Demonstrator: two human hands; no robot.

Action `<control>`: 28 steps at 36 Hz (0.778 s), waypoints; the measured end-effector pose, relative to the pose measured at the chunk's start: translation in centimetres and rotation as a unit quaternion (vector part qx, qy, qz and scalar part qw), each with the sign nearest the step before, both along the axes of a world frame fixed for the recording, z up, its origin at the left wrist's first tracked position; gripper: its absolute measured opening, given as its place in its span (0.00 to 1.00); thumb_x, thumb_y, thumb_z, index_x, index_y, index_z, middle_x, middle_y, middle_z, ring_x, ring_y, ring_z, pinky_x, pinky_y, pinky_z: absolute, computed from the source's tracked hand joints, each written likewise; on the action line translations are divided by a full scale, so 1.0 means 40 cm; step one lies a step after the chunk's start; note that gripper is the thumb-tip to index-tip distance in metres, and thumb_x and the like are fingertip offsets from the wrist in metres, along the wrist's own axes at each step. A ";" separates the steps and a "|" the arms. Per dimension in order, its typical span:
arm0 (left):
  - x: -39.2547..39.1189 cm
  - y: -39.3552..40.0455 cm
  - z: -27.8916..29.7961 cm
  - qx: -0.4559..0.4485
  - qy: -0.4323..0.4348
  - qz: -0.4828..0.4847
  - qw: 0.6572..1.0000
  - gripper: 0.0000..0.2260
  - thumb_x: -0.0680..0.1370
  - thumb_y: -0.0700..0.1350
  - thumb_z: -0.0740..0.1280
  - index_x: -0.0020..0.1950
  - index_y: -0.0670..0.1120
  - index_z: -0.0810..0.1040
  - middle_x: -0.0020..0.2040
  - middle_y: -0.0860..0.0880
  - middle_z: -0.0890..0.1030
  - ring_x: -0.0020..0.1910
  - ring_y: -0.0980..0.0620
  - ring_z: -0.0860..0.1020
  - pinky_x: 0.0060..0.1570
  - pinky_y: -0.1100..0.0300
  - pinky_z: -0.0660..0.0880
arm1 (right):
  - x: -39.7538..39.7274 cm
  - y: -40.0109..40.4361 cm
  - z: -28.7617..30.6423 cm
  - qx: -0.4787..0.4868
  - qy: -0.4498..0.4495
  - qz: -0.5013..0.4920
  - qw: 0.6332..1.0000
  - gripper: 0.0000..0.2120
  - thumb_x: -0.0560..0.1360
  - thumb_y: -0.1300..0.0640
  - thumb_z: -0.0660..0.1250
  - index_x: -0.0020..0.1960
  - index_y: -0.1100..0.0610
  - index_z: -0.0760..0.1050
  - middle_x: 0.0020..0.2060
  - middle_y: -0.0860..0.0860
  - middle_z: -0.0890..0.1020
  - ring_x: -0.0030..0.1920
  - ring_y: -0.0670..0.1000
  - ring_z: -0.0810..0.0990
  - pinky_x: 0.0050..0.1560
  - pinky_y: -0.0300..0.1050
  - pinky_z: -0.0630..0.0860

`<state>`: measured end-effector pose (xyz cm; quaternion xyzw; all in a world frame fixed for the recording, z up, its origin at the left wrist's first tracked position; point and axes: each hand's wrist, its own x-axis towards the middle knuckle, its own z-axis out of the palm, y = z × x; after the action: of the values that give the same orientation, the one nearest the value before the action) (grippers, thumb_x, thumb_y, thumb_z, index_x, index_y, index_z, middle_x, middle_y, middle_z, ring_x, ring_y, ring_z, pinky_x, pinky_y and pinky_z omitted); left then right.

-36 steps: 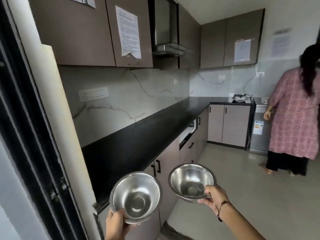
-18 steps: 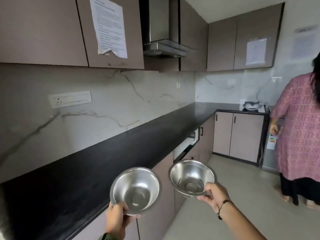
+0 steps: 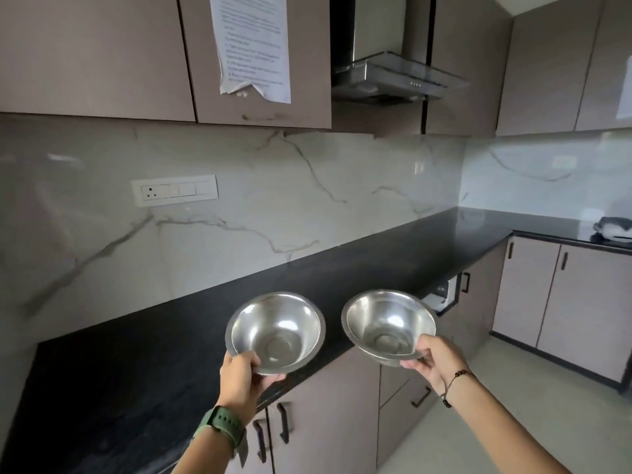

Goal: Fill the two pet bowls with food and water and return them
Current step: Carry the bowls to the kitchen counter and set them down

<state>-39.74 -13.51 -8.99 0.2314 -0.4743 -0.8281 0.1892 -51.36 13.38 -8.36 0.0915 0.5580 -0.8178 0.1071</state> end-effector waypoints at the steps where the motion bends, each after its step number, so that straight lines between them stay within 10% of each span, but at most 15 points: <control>1: -0.025 -0.006 0.000 0.002 0.005 0.005 1.000 0.21 0.72 0.30 0.54 0.62 0.46 0.67 0.54 0.37 0.74 0.47 0.38 0.77 0.27 0.57 0.79 | -0.031 -0.012 0.003 -0.002 0.002 0.012 1.000 0.11 0.71 0.73 0.57 0.52 0.68 0.71 0.41 0.62 0.75 0.39 0.59 0.78 0.23 0.39 0.77; 7: -0.171 -0.061 -0.008 0.000 0.015 0.042 0.999 0.22 0.72 0.30 0.54 0.64 0.46 0.66 0.57 0.37 0.72 0.48 0.39 0.77 0.28 0.56 0.80 | -0.229 -0.102 0.024 -0.009 0.011 0.056 0.998 0.13 0.71 0.73 0.57 0.54 0.67 0.72 0.53 0.63 0.76 0.46 0.60 0.79 0.28 0.43 0.80; 19: -0.326 -0.193 0.040 0.005 -0.009 0.158 0.987 0.21 0.73 0.30 0.54 0.65 0.44 0.65 0.52 0.38 0.74 0.43 0.39 0.77 0.38 0.49 0.76 | -0.519 -0.298 0.066 0.006 0.014 0.147 0.989 0.19 0.71 0.73 0.58 0.60 0.64 0.70 0.44 0.60 0.76 0.43 0.57 0.79 0.31 0.48 0.79; 28: -0.327 -0.263 0.039 0.029 -0.053 0.282 0.957 0.19 0.76 0.31 0.55 0.67 0.39 0.64 0.46 0.37 0.74 0.38 0.38 0.77 0.21 0.60 0.77 | -0.660 -0.476 0.050 0.009 -0.004 0.255 0.967 0.16 0.71 0.74 0.57 0.57 0.67 0.70 0.45 0.61 0.76 0.41 0.57 0.78 0.25 0.44 0.80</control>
<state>-52.82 -24.05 -7.45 0.4046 -0.3750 -0.7409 0.3830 -77.75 -5.68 -6.37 -0.0499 0.5694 -0.7581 0.3140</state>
